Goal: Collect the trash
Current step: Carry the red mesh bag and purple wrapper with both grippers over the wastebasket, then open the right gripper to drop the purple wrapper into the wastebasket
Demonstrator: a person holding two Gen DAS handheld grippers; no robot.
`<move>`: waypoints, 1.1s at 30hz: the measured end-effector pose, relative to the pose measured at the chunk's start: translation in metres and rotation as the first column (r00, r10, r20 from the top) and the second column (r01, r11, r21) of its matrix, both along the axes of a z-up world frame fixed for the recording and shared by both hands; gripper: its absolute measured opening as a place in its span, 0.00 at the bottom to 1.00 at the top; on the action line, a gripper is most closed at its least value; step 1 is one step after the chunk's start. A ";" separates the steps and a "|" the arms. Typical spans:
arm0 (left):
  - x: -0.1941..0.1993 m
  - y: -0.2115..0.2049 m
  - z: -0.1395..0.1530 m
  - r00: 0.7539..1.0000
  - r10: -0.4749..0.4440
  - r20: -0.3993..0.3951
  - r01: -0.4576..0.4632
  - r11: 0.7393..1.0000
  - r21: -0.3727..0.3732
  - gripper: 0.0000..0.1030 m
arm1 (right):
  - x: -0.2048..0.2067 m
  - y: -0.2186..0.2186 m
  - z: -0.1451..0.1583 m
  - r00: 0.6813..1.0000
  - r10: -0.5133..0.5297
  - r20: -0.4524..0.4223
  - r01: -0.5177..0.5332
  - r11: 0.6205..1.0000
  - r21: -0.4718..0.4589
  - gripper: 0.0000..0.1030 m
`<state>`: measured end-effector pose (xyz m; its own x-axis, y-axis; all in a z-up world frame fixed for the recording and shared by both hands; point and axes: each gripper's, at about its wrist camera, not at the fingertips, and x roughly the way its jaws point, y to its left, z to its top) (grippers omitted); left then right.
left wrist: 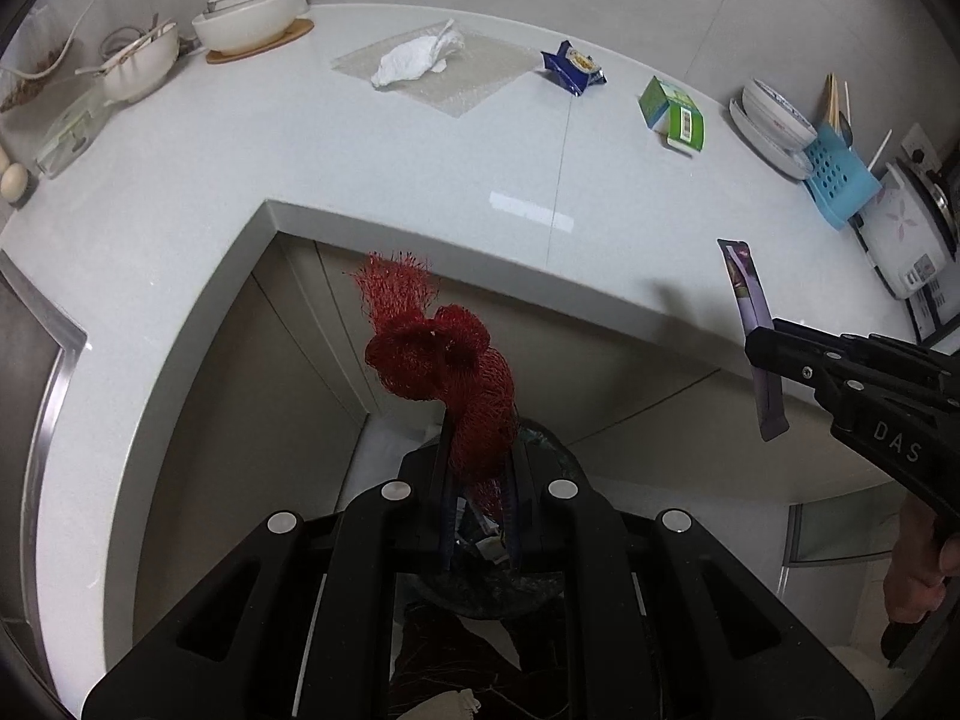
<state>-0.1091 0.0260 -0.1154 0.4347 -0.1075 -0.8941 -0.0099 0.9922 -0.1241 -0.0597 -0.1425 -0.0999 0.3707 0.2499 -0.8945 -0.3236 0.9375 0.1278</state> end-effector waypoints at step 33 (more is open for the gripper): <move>-0.015 -0.003 -0.104 0.998 -0.063 -0.022 0.062 0.997 -0.037 0.11 | -0.026 0.034 -0.145 0.969 0.205 -0.140 -0.212 0.977 -0.037 0.15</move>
